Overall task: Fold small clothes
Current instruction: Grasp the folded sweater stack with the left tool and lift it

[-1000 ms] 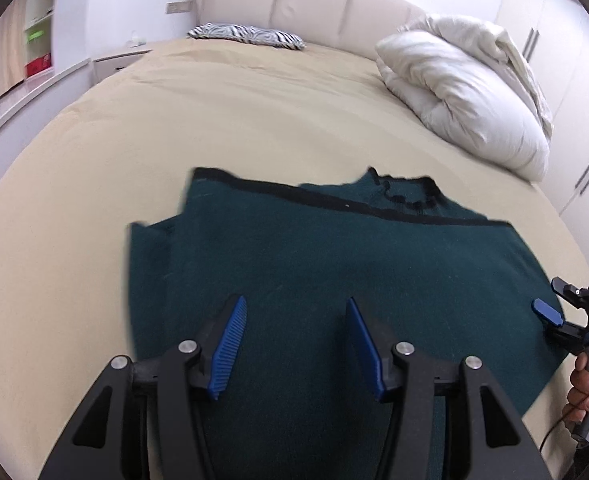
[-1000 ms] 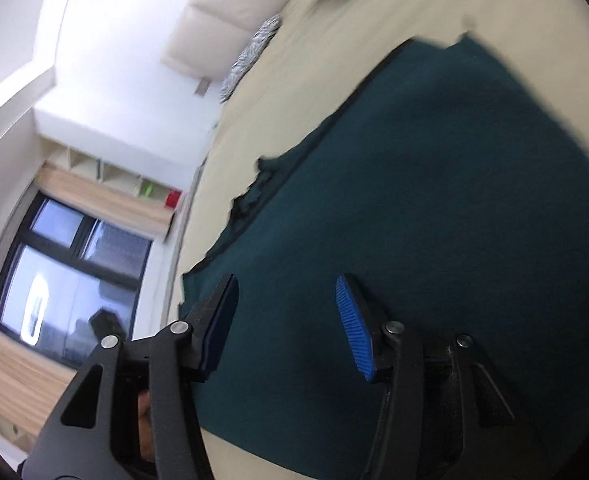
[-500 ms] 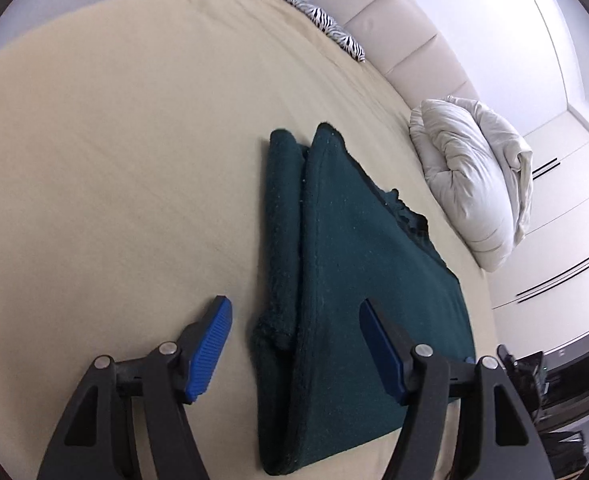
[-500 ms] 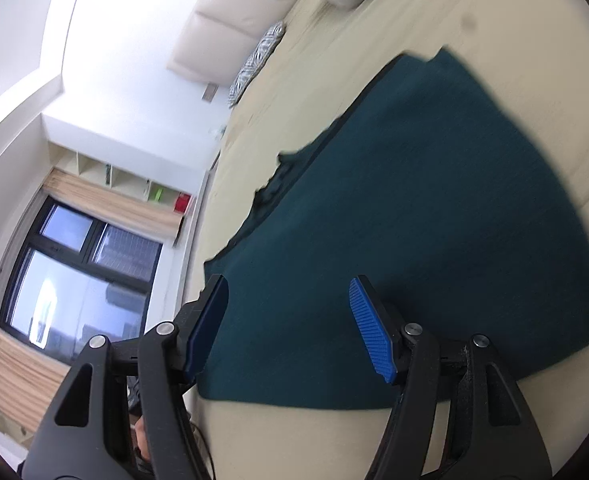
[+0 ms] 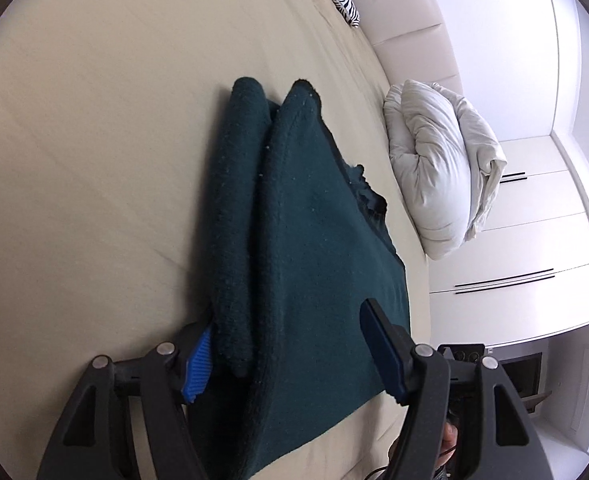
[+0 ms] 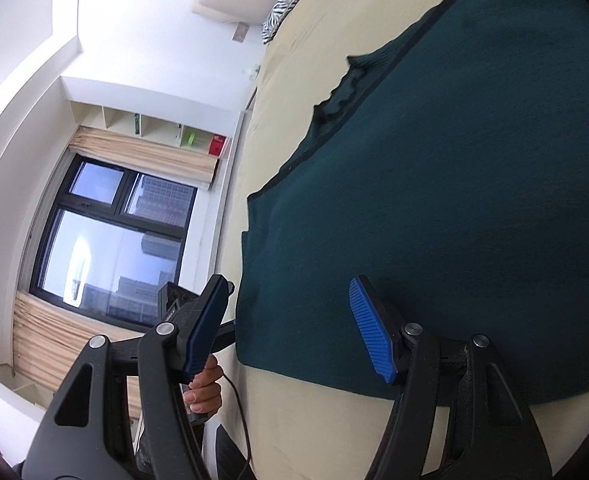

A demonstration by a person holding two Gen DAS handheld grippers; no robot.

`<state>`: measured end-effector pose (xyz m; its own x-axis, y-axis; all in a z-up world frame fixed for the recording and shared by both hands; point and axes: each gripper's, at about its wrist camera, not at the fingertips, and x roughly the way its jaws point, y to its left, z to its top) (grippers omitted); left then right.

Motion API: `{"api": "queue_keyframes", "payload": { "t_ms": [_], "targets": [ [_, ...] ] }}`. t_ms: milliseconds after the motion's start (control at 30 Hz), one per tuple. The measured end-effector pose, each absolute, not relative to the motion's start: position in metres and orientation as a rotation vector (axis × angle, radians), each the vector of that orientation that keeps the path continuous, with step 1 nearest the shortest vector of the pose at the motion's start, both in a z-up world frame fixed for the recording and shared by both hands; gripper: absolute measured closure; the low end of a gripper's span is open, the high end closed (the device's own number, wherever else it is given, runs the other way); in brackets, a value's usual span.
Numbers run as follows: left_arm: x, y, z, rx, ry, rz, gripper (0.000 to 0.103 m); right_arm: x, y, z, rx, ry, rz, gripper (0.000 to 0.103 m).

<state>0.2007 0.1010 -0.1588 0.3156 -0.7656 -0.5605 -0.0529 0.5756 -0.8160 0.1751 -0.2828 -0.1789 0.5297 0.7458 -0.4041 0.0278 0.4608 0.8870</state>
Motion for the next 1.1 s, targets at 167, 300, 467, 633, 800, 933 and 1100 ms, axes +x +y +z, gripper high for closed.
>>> {"api": "queue_keyframes", "payload": {
  "t_ms": [167, 300, 467, 633, 800, 933, 1100],
  "targets": [
    [0.199, 0.12, -0.17, -0.906, 1.167, -0.538, 0.073, 0.183, -0.265, -0.174, 0.956, 0.974, 0.551, 0.041],
    [0.198, 0.127, -0.176, -0.92, 1.161, -0.554, 0.078, 0.196, -0.251, -0.172, 0.921, 1.01, 0.559, 0.041],
    [0.198, 0.125, -0.17, -0.866, 1.147, -0.563, 0.082, 0.214, -0.233, -0.178, 0.872, 1.065, 0.569, 0.041],
    [0.197, 0.124, -0.169, -0.844, 1.134, -0.571, 0.083, 0.227, -0.219, -0.185, 0.845, 1.1, 0.575, 0.042],
    [0.197, 0.119, -0.164, -0.819, 1.117, -0.564, 0.083, 0.229, -0.215, -0.195, 0.812, 1.111, 0.569, 0.042],
    [0.196, 0.116, -0.157, -0.826, 1.102, -0.574, 0.084, 0.224, -0.215, -0.199, 0.821, 1.075, 0.578, 0.041],
    [0.197, 0.101, -0.135, -0.79, 1.083, -0.613, 0.084, 0.223, -0.217, -0.199, 0.824, 1.066, 0.577, 0.041]
  ]
}}
